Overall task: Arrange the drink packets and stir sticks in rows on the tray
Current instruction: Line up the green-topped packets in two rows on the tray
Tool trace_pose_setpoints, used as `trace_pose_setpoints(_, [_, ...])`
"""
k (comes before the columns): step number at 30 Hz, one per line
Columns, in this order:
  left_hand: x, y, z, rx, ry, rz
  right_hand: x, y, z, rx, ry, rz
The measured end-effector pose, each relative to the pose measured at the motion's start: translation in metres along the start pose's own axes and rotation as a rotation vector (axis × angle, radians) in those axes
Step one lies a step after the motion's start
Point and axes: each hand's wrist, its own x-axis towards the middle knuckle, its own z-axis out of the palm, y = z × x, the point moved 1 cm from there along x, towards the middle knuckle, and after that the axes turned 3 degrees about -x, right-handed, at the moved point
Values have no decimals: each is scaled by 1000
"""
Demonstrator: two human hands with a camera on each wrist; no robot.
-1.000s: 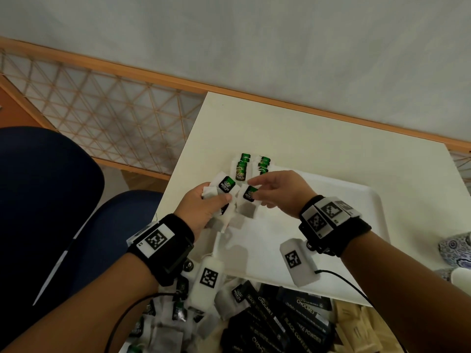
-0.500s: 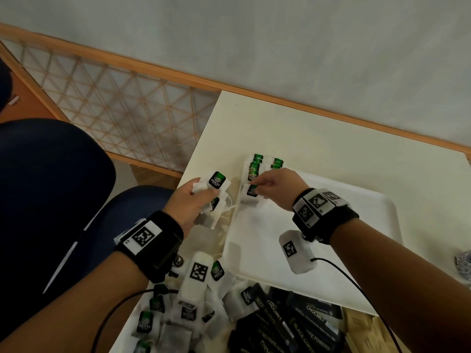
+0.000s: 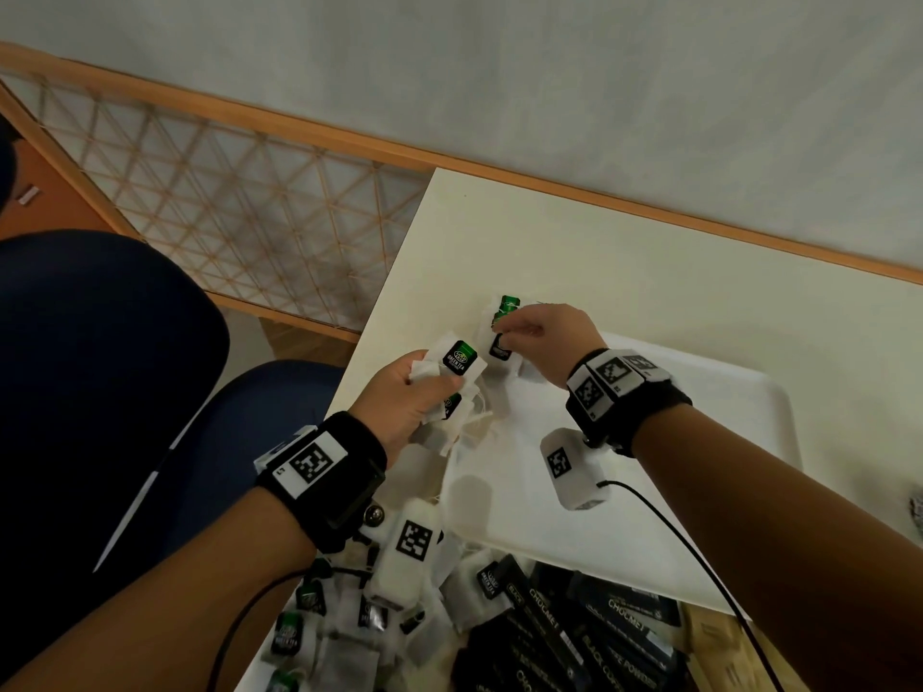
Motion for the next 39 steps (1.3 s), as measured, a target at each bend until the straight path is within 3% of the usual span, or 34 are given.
trace_pose_setpoints(4, [2, -1, 6, 19, -9, -12, -14, -9, -7, 145, 96, -28])
trace_pose_setpoints(8, [1, -4, 15, 40, -20, -17, -34, -17, -7, 268, -95, -7])
trace_pose_setpoints(10, [-1, -4, 18, 54, -29, -20, -38, -15, -7, 291, -116, 1])
trace_pose_setpoints(15, [-4, -7, 16, 83, -9, -6, -42, -4, -28, 385, 9, 23])
trace_pose_setpoints(18, [-3, -7, 12, 54, 31, -3, -43, 9, -38, 280, 36, 27])
trace_pose_setpoints(23, [-2, -5, 7, -28, 36, -18, -48, 25, -34, -18, -75, 8])
trace_pose_setpoints(27, [-1, -6, 6, -19, 38, -24, -40, 33, -25, -50, -116, 57])
trace_pose_setpoints(33, [1, -5, 9, -21, 16, -27, -22, 41, -18, -29, -23, 150])
trace_pose_setpoints(39, [3, -5, 14, -30, 7, -45, -16, 41, -18, -34, 34, 129])
